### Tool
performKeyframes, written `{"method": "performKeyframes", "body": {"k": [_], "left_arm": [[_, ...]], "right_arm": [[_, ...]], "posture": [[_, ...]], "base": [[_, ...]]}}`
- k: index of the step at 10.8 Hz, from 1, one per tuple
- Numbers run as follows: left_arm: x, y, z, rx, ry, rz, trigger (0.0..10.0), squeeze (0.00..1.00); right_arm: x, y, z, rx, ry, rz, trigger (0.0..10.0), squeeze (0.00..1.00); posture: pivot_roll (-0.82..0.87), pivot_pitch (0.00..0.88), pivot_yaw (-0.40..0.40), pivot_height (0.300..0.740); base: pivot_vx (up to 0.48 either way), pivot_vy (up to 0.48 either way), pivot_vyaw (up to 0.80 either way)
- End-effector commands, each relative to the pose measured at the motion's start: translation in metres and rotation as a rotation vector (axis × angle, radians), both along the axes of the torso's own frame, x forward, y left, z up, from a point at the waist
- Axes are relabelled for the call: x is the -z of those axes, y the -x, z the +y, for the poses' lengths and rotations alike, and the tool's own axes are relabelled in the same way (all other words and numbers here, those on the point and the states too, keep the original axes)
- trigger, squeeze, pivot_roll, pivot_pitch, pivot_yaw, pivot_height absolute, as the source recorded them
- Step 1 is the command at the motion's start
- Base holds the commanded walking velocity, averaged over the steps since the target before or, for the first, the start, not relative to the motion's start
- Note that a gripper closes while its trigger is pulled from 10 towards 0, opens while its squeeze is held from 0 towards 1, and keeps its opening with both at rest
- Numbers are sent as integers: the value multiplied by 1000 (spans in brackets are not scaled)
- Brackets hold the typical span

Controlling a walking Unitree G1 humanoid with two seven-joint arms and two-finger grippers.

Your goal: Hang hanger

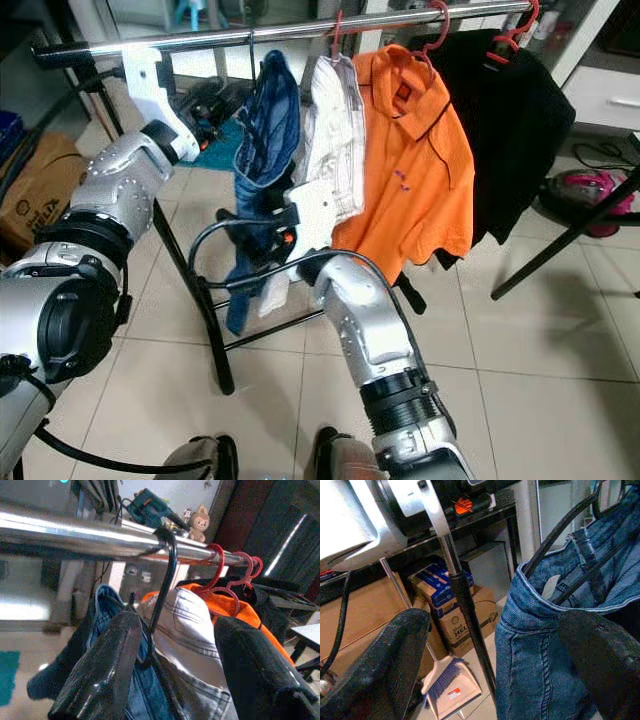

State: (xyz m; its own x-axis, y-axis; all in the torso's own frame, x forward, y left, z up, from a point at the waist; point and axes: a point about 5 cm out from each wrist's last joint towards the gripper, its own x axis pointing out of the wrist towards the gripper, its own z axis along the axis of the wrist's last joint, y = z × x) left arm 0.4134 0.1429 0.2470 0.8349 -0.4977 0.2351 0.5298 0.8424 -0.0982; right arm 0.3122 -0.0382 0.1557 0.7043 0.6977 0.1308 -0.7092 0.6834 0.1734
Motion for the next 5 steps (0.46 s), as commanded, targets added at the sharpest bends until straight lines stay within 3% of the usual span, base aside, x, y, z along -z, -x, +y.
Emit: {"method": "performKeyframes", "body": {"k": [1, 2, 5], "left_arm": [[1, 0, -4, -9, -75, -5, 10000, 1000], [6, -1, -4, -48, -161, 2, 10000, 1000], [15, -4, -8, -180, -269, 48, 10000, 1000]], "right_arm": [[0, -2, -3, 25, 10, -11, 10000, 0], [0, -3, -3, 28, 9, -10, 10000, 0], [1, -2, -3, 30, 7, -7, 10000, 0]], "posture": [[-124, 128, -26, 740], [-124, 130, -25, 740], [-121, 136, -25, 740]], "base": [[0, 0, 0], [0, 0, 0], [0, 0, 0]]}}
